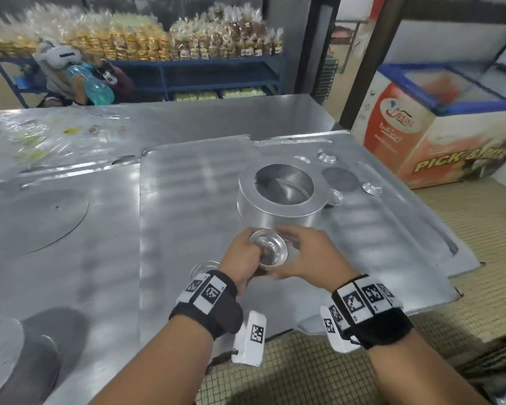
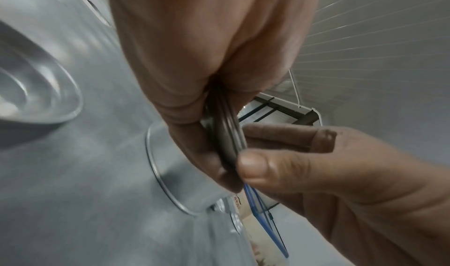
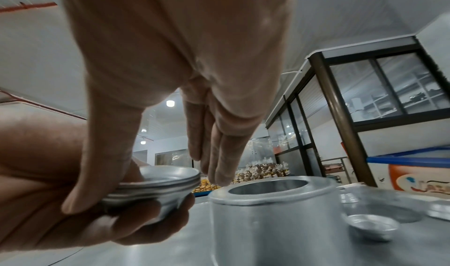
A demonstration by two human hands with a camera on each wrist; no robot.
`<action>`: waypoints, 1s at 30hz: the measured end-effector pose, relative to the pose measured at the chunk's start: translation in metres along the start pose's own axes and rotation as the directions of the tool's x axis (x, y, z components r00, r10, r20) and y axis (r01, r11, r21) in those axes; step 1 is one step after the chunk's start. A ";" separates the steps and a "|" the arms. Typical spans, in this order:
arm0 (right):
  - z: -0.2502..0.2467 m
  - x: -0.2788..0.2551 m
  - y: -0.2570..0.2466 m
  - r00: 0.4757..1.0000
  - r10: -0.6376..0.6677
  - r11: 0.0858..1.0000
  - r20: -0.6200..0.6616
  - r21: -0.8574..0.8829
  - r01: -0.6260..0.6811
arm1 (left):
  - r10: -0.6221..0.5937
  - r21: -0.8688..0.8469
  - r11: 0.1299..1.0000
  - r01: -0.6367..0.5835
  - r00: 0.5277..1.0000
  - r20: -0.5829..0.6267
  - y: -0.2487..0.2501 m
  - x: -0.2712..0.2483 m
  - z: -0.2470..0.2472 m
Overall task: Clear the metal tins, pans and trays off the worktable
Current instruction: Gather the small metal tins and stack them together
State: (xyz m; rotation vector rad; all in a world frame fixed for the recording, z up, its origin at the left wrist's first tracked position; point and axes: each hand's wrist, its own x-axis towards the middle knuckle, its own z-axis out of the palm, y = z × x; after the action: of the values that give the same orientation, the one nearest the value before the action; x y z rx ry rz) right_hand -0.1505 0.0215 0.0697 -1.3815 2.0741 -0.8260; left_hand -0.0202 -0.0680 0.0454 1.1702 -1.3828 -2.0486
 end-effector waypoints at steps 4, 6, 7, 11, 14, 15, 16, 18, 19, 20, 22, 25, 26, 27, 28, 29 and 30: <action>-0.040 -0.029 0.036 0.998 0.064 0.995 0.000 -0.073 -0.064 | -0.024 -0.065 0.998 0.026 0.999 0.021 -0.014 -0.007 0.050; -0.060 -0.043 0.054 0.997 0.073 0.992 0.004 -0.101 -0.072 | -0.029 -0.095 0.995 0.032 0.999 0.037 -0.021 -0.011 0.074; -0.069 -0.049 0.063 0.997 0.077 0.991 0.003 -0.111 -0.076 | -0.028 -0.120 0.992 0.033 0.999 0.046 -0.025 -0.012 0.086; -0.099 -0.061 0.098 0.992 0.128 0.980 0.002 -0.155 -0.126 | -0.047 -0.233 0.971 0.055 0.998 0.037 -0.037 -0.013 0.127; -0.118 -0.054 0.121 0.989 0.144 0.956 0.020 -0.259 -0.134 | -0.077 -0.276 0.958 0.071 0.997 -0.013 -0.047 -0.007 0.148; -0.123 -0.048 0.127 0.989 0.146 0.947 0.024 -0.292 -0.133 | -0.084 -0.285 0.956 0.073 0.996 -0.028 -0.049 -0.004 0.153; -0.128 -0.042 0.132 0.988 0.153 0.939 0.029 -0.317 -0.136 | -0.092 -0.290 0.954 0.076 0.995 -0.041 -0.051 -0.001 0.156; -0.136 -0.026 0.143 0.985 0.168 0.920 0.034 -0.365 -0.144 | -0.106 -0.298 0.951 0.084 0.992 -0.061 -0.054 0.007 0.162; -0.139 -0.016 0.148 0.984 0.175 0.910 0.038 -0.387 -0.147 | -0.112 -0.302 0.949 0.087 0.991 -0.068 -0.054 0.012 0.165; -0.142 -0.005 0.153 0.983 0.180 0.902 0.042 -0.407 -0.148 | -0.117 -0.307 0.947 0.089 0.990 -0.076 -0.053 0.017 0.168; -0.147 0.016 0.161 0.981 0.186 0.887 0.046 -0.437 -0.148 | -0.122 -0.311 0.946 0.089 0.989 -0.087 -0.050 0.028 0.173; -0.152 0.048 0.170 0.979 0.200 0.876 0.047 -0.456 -0.157 | -0.123 -0.313 0.946 0.089 0.988 -0.089 -0.042 0.045 0.177; -0.152 0.057 0.173 0.978 0.204 0.875 0.046 -0.457 -0.161 | -0.125 -0.321 0.943 0.089 0.988 -0.094 -0.040 0.052 0.178; -0.152 0.066 0.176 0.977 0.207 0.875 0.044 -0.455 -0.165 | -0.127 -0.332 0.939 0.088 0.987 -0.099 -0.039 0.059 0.178; -0.152 0.074 0.179 0.976 0.211 0.873 0.045 -0.458 -0.167 | -0.131 -0.340 0.936 0.088 0.986 -0.107 -0.039 0.066 0.178; -0.151 0.082 0.181 0.976 0.213 0.870 0.047 -0.465 -0.167 | -0.134 -0.340 0.936 0.088 0.985 -0.112 -0.038 0.073 0.178; -0.150 0.090 0.185 0.975 0.217 0.865 0.048 -0.473 -0.169 | -0.133 -0.334 0.938 0.089 0.985 -0.112 -0.038 0.078 0.179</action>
State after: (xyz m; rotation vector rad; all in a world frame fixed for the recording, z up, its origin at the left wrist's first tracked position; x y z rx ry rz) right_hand -0.4022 0.0231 0.0317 -1.3772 2.3797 -0.1661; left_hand -0.2059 -0.0078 0.0076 1.2322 -0.8864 -2.1305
